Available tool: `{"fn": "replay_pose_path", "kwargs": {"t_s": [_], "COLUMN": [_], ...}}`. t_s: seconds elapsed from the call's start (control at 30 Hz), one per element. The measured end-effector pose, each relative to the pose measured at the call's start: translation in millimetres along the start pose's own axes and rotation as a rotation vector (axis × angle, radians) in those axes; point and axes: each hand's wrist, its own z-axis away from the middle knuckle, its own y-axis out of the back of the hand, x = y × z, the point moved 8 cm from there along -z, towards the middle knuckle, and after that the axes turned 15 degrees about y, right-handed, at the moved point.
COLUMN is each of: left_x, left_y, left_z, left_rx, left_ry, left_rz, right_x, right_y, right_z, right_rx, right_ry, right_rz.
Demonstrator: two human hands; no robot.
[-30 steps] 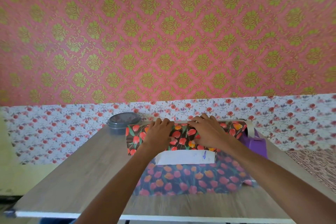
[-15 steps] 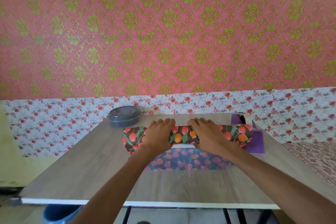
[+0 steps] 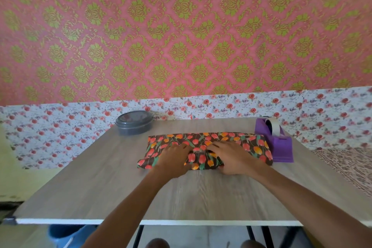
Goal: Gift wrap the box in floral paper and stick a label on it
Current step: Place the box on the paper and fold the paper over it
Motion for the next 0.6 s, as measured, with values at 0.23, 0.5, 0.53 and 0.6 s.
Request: {"fn": "replay_pose_path", "kwargs": {"t_s": [0.23,0.5,0.53,0.6], "left_x": [-13.6,-12.1,-12.6,-12.9], "left_y": [4.0,-3.1,-7.0,-14.3], "left_z": [-42.1,-71.0,-73.5,-76.6], "left_rx": [-0.027,-0.002,-0.02,-0.037], "left_ry": [0.12,0.199,0.189,0.168], "left_rz": [0.109,-0.005,-0.001,-0.019], "right_x": [29.2,60.6,64.1,72.4], "right_y": [2.0,-15.8,-15.7,-18.7], "right_z": [-18.5,-39.6,-41.9,-45.3], "right_rx": [0.056,-0.04,-0.062,-0.12], "right_ry": [-0.078,-0.282,-0.294,-0.315], "right_rz": [-0.188,-0.09,-0.078,-0.089]}}
